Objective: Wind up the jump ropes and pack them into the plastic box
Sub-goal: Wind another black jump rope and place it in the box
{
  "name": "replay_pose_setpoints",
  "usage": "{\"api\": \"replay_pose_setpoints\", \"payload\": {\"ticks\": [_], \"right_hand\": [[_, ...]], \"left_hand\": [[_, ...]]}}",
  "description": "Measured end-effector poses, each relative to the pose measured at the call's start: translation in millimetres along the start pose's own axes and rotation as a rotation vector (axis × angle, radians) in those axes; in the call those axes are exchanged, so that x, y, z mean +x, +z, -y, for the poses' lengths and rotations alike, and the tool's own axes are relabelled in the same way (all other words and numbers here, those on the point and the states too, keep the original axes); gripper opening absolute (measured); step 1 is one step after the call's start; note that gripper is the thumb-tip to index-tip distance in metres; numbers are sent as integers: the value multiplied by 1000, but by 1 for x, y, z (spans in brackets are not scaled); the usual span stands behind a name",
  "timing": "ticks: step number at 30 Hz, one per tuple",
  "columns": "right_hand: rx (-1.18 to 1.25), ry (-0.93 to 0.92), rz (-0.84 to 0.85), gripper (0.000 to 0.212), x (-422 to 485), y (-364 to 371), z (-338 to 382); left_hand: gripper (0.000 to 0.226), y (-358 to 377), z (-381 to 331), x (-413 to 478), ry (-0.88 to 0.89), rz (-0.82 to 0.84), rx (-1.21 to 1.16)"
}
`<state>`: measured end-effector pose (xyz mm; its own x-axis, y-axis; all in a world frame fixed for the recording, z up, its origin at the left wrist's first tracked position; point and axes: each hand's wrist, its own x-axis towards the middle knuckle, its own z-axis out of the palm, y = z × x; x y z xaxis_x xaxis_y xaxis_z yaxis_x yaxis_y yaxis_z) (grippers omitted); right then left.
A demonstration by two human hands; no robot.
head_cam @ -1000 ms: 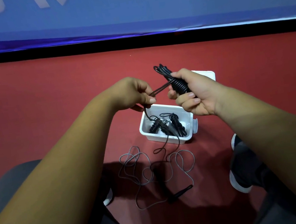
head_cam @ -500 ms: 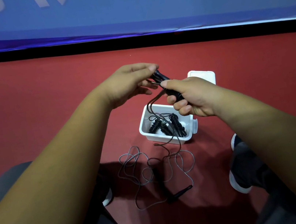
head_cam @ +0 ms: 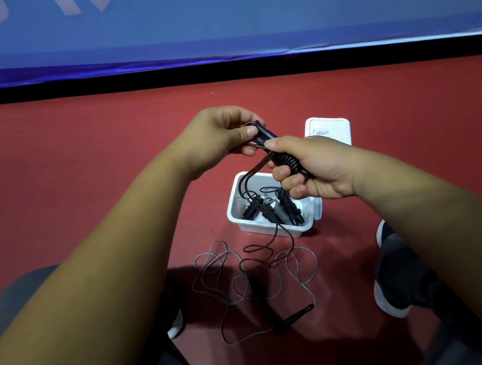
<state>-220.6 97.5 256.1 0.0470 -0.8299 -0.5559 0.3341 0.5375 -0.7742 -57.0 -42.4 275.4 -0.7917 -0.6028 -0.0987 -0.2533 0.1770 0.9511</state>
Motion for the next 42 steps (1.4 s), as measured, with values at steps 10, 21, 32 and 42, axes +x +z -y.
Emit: {"api": "replay_pose_setpoints", "payload": {"ticks": [10, 21, 32, 42], "right_hand": [[21, 15, -113, 16, 6, 7, -4], [-96, -31, -81, 14, 12, 1, -1], [-198, -175, -201, 15, 11, 8, 0], [-33, -190, -288, 22, 8, -13, 17]], "left_hand": [[15, 11, 1, 3, -53, -70, 52], [15, 10, 4, 7, -90, -102, 104], [16, 7, 5, 9, -82, -134, -94], [29, 8, 35, 0, -206, 279, -3]]}}
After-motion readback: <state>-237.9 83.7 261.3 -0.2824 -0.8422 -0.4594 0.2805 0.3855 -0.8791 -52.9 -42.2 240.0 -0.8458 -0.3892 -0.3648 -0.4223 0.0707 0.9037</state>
